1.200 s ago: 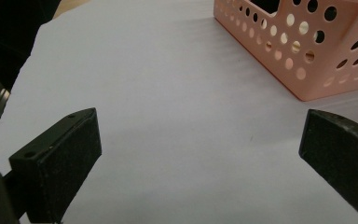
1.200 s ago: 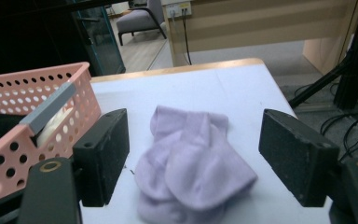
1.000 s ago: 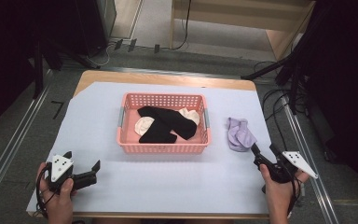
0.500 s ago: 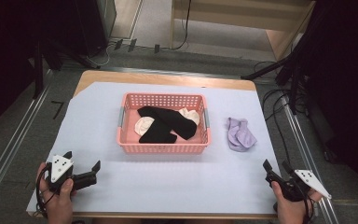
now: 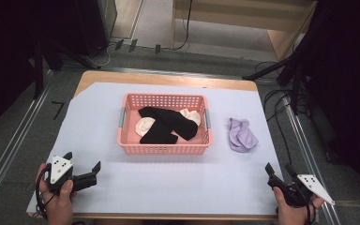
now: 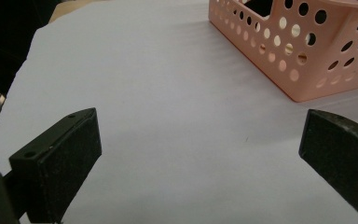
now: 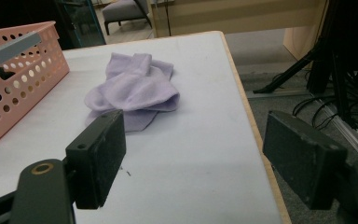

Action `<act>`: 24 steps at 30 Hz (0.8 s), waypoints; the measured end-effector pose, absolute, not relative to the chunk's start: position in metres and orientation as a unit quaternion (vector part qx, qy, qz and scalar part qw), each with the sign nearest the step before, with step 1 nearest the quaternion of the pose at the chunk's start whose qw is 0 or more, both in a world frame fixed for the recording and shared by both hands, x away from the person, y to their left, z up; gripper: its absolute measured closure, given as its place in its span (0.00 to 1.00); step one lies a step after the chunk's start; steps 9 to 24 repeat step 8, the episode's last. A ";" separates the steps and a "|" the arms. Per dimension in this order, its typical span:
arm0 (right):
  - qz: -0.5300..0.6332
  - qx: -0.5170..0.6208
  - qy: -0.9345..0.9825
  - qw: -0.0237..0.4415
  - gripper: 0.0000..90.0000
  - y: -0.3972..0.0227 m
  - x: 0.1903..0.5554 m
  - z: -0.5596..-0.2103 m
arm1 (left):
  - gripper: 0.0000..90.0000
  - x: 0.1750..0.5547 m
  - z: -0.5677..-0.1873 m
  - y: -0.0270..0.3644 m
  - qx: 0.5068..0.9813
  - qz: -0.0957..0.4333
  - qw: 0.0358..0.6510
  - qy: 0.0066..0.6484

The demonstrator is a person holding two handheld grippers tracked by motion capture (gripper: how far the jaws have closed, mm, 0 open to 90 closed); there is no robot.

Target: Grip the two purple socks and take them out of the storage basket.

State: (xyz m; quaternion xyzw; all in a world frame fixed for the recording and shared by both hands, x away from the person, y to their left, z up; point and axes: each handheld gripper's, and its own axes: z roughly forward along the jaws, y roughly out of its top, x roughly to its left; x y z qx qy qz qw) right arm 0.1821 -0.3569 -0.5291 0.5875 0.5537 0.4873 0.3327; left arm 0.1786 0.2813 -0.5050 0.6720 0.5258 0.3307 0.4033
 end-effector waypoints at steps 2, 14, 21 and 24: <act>0.487 0.588 0.553 0.332 0.24 -0.357 0.182 -0.529 | 0.00 0.179 -0.505 0.281 0.672 0.331 0.403 0.525; 0.479 0.580 0.572 0.328 0.23 -0.354 0.185 -0.529 | 0.00 0.178 -0.505 0.281 0.672 0.331 0.402 0.526; 0.479 0.580 0.572 0.328 0.23 -0.354 0.185 -0.529 | 0.00 0.178 -0.505 0.281 0.672 0.331 0.402 0.526; 0.479 0.580 0.572 0.328 0.23 -0.354 0.185 -0.529 | 0.00 0.178 -0.505 0.281 0.672 0.331 0.402 0.526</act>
